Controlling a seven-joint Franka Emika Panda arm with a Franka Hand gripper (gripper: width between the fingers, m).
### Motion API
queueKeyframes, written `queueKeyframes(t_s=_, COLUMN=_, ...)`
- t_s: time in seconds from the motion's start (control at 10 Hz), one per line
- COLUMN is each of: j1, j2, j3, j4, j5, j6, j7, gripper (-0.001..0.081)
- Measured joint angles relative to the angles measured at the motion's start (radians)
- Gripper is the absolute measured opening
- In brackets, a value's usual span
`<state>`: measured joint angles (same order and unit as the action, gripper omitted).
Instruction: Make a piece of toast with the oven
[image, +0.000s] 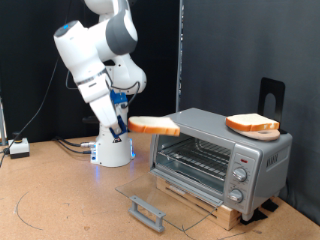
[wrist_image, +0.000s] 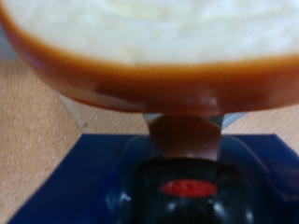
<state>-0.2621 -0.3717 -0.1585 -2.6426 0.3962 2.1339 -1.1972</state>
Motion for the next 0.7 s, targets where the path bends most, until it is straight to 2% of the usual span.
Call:
queueKeyframes(t_s=0.2, j1=0.0, j2=0.079, j3=0.008, j4=-0.018, j5=-0.028, j6=0.058, j7=0.0, gripper=0.0396)
queueKeyframes(t_s=0.4, j1=0.012, j2=0.145, j3=0.021, j4=-0.031, j5=-0.007, j6=0.137, j7=-0.023, gripper=0.0396)
queueKeyframes(t_s=0.7, j1=0.056, j2=0.169, j3=0.048, j4=-0.051, j5=0.077, j6=0.182, j7=-0.088, gripper=0.0396)
